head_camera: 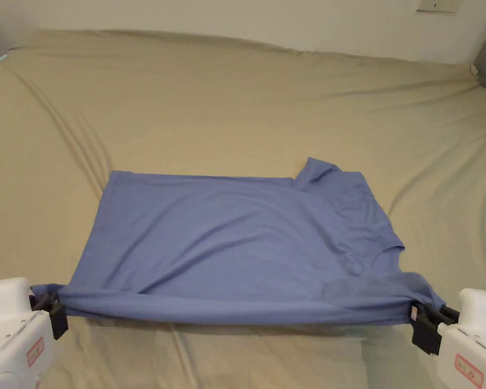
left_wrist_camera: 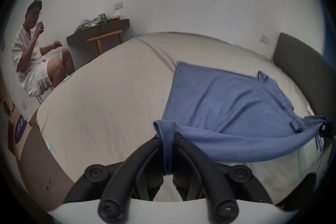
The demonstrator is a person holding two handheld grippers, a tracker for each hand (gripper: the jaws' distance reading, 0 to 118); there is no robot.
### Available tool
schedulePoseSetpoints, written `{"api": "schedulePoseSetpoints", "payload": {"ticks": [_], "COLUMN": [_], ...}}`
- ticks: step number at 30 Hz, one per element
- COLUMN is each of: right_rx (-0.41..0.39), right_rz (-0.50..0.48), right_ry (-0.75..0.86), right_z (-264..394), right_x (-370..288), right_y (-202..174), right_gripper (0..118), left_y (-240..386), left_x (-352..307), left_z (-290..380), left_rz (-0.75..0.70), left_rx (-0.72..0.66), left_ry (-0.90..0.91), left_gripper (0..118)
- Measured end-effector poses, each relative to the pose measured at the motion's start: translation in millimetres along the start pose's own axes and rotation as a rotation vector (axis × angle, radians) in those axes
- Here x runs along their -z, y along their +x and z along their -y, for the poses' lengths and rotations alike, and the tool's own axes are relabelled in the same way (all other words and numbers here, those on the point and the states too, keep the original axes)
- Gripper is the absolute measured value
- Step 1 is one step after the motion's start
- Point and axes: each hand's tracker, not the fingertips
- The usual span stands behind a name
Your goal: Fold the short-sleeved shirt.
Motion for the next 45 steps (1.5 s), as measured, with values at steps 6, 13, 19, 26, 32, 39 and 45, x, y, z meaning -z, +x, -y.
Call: {"api": "schedulePoseSetpoints", "payload": {"ticks": [6, 13, 19, 26, 32, 39, 45], "right_rx": [0.026, 0.06, 0.046, 0.019, 0.085, -0.113, -0.231], "right_rz": [0.051, 0.097, 0.138, 0.153, 0.146, 0.168, 0.138], "right_ry": [-0.129, -0.35, -0.42, -0.385, -0.284, 0.119, 0.421], "right_z": [-52, -77, -76, -66, -74, -126, -168], "right_x": [53, 165, 225, 234, 213, 105, 1], "right_y": [-13, -10, -12, -13, -5, -23, -68], "right_gripper": [10, 10, 10, 10, 100, 114, 113], "left_y": [11, 29, 38, 49, 38, 39, 81], "left_x": [38, 114, 166, 181, 178, 68, -43], "left_z": [-39, -50, -54, -56, -71, -123, -160], "left_rz": [-0.007, -0.032, -0.054, -0.061, -0.065, -0.002, 0.036], "left_rx": [-0.01, 0.108, 0.167, 0.231, 0.197, 0.085, 0.14], "left_ry": [-0.03, -0.181, -0.281, -0.323, -0.314, 0.171, 0.465], "left_gripper": [5, 5, 5, 5, 91, 116, 114]}}
